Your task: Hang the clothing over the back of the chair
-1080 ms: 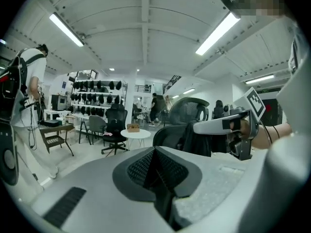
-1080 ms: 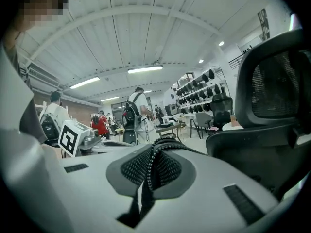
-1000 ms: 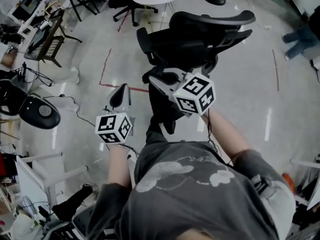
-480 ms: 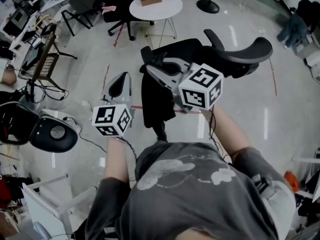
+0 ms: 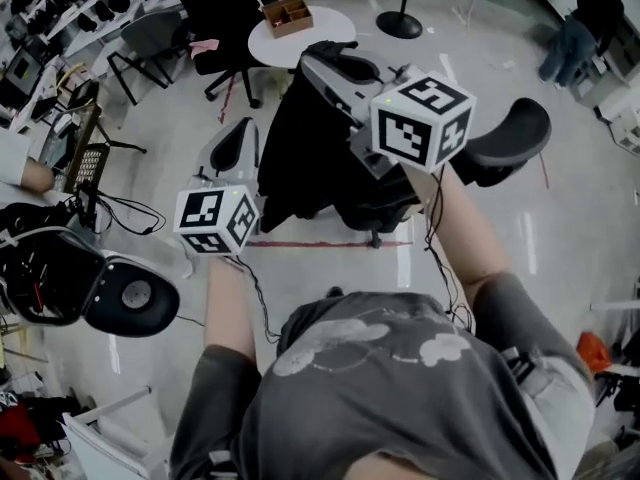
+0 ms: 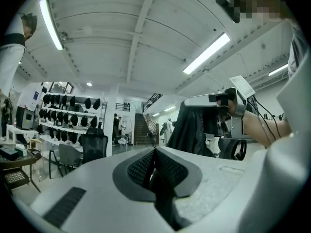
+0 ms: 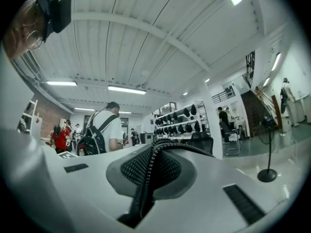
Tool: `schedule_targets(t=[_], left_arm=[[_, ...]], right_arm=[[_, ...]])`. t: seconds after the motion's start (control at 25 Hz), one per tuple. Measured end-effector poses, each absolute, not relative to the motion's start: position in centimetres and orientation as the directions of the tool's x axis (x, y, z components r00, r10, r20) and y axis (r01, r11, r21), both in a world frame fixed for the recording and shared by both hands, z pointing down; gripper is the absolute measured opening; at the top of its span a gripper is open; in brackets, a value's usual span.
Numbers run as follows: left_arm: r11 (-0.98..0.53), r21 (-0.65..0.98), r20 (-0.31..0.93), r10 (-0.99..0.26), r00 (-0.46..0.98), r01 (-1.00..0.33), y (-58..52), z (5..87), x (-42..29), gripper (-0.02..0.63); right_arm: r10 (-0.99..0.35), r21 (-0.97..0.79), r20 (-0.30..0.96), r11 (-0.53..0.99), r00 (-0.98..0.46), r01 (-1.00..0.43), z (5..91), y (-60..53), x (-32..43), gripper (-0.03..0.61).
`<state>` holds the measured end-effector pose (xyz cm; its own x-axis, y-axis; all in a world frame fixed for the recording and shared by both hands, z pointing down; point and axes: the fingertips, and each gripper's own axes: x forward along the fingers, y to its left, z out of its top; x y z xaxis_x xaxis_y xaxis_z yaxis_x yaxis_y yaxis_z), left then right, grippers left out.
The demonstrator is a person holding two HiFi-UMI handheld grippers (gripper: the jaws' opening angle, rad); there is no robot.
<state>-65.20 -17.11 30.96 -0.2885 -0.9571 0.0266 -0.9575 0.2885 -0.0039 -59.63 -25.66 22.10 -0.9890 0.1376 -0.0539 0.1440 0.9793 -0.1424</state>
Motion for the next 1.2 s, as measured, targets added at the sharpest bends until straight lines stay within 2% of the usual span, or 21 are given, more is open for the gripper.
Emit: schedule_targets(t=[0.16,0.48,0.8,1.08,1.2], left_arm=[[0.215,-0.019,-0.020,-0.977,-0.215,-0.976,-18.0,27.3,-65.7,0.002],[0.029,-0.038,-0.051,-0.998,-0.027,-0.999,-23.6,24.9,-60.7,0.002],[-0.163,-0.060,-0.061,-0.984,0.166,-0.985,-29.2,25.0,-50.8,0.002],[-0.294,-0.104,-0.070,-0.951,0.301,-0.950,-30.7,25.2,-42.7,0.002],[-0.325,-0.115,-0.089,-0.938,0.335,-0.939,-31.1,23.6,-40.4,0.002]], right_arm=[[0.005,-0.091,-0.064,0.996,-0.998,0.011,17.5,-27.6,-58.9,-0.002],[-0.174,-0.043,-0.124,0.985,-0.977,-0.170,13.5,-31.1,-51.7,-0.002],[-0.425,-0.070,-0.144,0.905,-0.894,-0.419,14.1,-36.8,-39.2,-0.002],[-0.546,-0.112,-0.197,0.838,-0.814,-0.535,15.4,-37.7,-30.6,-0.002],[-0.598,-0.080,-0.224,0.798,-0.769,-0.598,14.7,-38.1,-27.3,-0.002]])
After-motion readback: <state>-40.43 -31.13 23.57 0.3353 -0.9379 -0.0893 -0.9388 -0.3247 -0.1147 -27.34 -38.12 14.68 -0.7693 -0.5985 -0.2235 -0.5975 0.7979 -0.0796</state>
